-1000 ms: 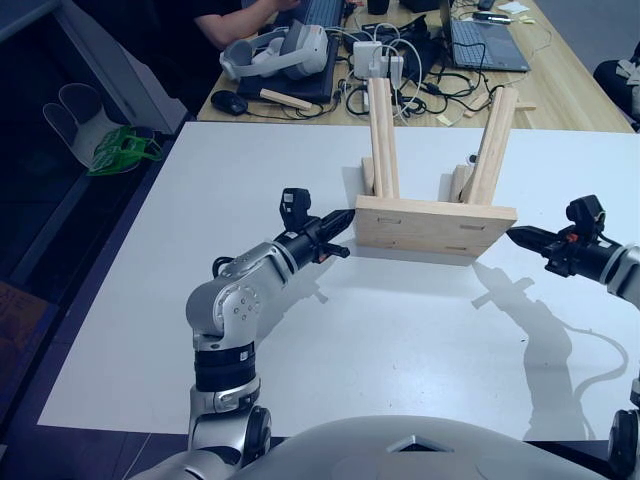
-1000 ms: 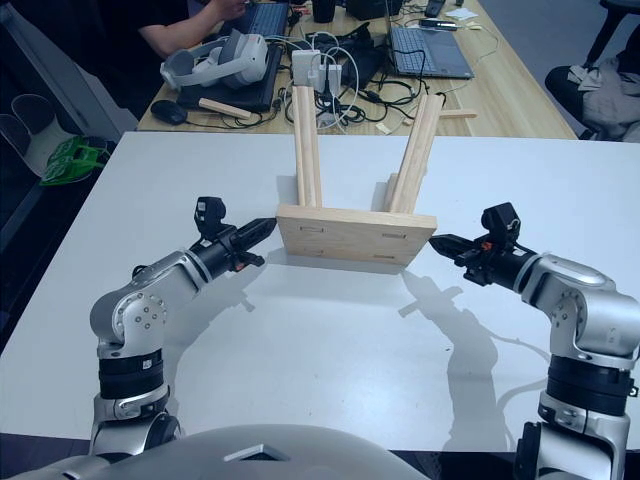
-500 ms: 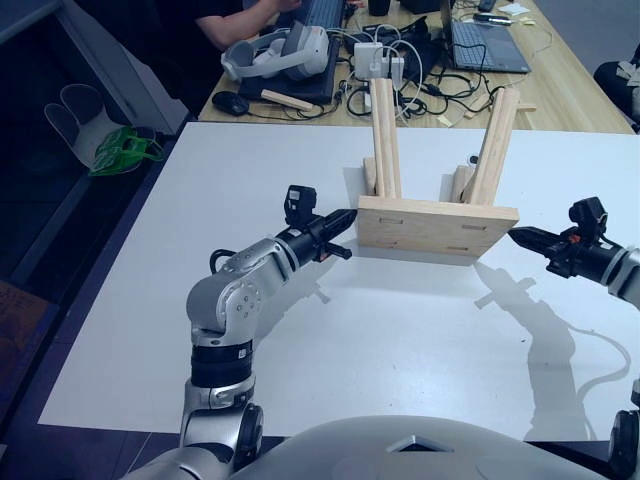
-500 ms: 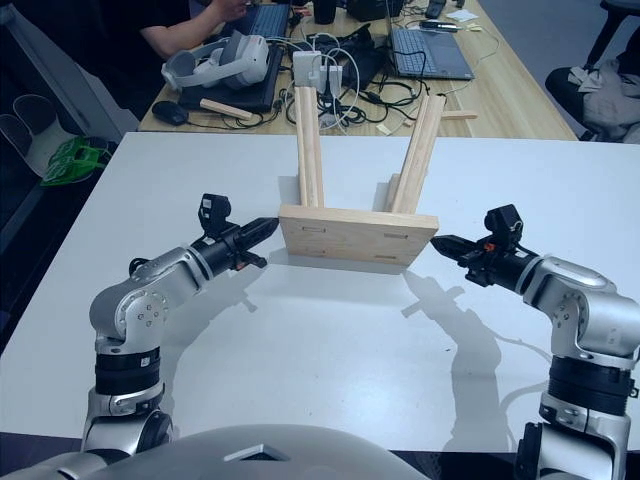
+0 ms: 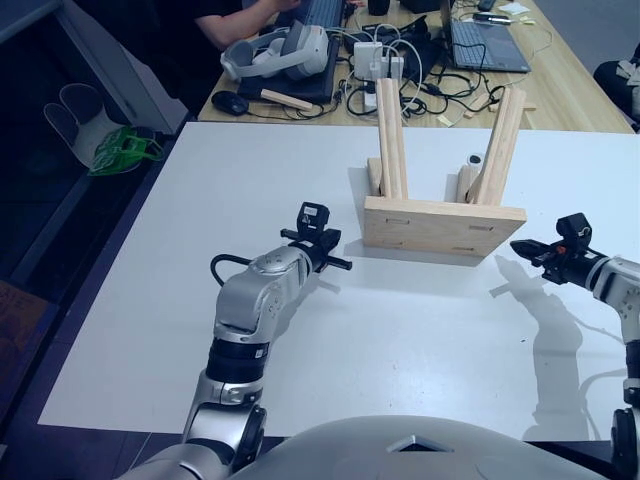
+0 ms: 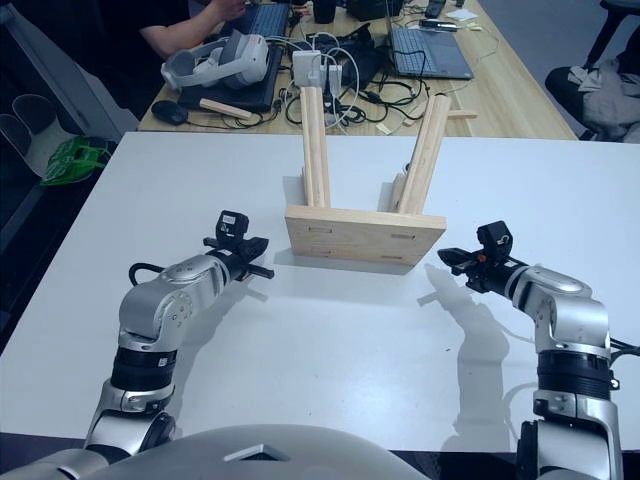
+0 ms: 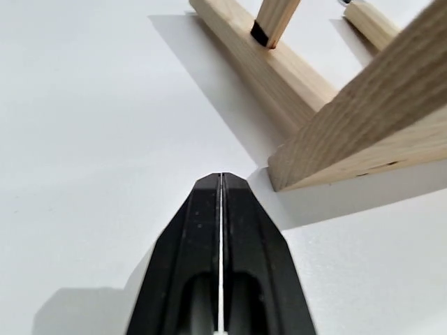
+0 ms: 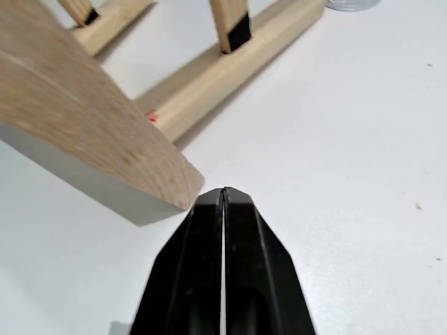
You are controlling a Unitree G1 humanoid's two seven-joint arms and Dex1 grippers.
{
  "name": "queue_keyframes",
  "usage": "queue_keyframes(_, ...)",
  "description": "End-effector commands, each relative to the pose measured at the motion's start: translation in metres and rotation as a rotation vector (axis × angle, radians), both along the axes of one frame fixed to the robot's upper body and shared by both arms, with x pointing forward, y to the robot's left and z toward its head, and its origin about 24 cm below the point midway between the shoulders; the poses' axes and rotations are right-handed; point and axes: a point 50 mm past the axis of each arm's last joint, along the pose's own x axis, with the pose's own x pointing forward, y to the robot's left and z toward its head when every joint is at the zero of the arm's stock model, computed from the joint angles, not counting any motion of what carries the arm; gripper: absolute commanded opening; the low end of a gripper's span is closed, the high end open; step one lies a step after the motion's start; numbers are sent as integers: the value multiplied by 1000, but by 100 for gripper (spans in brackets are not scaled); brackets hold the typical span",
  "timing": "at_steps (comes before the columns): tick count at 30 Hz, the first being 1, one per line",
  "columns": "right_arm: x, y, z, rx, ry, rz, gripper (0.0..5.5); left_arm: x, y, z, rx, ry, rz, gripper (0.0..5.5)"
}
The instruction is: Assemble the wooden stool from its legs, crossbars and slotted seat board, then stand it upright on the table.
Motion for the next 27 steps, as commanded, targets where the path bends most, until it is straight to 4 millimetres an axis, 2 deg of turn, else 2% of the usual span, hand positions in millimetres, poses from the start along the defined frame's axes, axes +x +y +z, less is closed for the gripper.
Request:
queue_keyframes(1, 11, 0, -12, -203, 64, 39, 0, -1, -12, -8, -8, 34, -40, 3)
queue_keyframes(4, 20, 3, -18, -280, 89, 78, 0, 2, -18, -12, -5, 44, -63, 3)
queue_keyframes(8, 29, 12, -21, -270, 85, 149, 0, 9, -25, -17, 0, 57, -70, 3)
queue_keyframes(14, 25, 22, -21, -197, 91, 262, 0, 10, -28, -19, -30, 52, -54, 3)
queue_keyframes(27, 24, 33, -21, -102, 46, 279, 0, 8, -38, -20, -142, 75, -88, 3)
